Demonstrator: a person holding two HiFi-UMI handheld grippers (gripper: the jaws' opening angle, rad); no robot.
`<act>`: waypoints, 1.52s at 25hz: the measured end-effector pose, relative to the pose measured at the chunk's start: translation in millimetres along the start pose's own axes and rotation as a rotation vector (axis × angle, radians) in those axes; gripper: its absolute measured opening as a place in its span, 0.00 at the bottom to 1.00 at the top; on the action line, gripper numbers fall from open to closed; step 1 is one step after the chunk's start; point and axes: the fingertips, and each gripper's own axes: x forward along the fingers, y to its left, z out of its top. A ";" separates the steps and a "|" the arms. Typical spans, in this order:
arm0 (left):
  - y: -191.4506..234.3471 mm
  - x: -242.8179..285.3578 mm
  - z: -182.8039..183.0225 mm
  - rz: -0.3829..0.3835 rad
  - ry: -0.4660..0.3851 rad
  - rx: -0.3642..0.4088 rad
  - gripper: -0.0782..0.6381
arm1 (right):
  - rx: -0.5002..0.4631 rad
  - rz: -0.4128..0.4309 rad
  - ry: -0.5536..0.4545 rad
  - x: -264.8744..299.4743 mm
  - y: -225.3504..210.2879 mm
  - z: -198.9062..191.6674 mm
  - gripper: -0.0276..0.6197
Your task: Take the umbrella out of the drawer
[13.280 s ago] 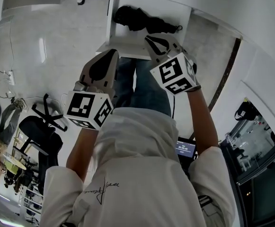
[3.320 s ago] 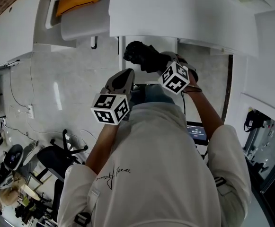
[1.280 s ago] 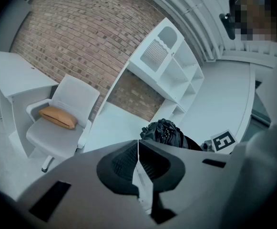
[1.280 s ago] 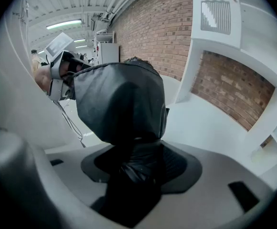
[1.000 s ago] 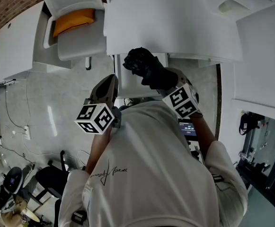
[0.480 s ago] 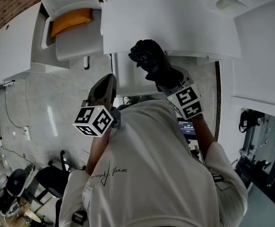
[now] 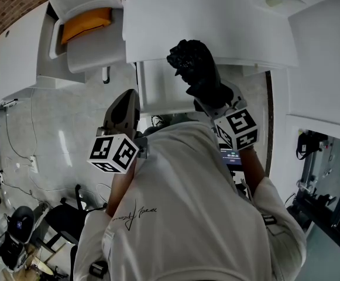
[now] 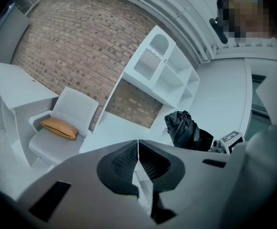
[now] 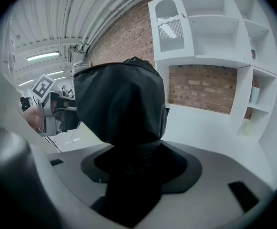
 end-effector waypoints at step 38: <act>-37.0 -12.9 10.2 -0.082 -0.040 0.088 0.13 | 0.224 -0.079 -0.281 -83.8 -2.2 20.1 0.42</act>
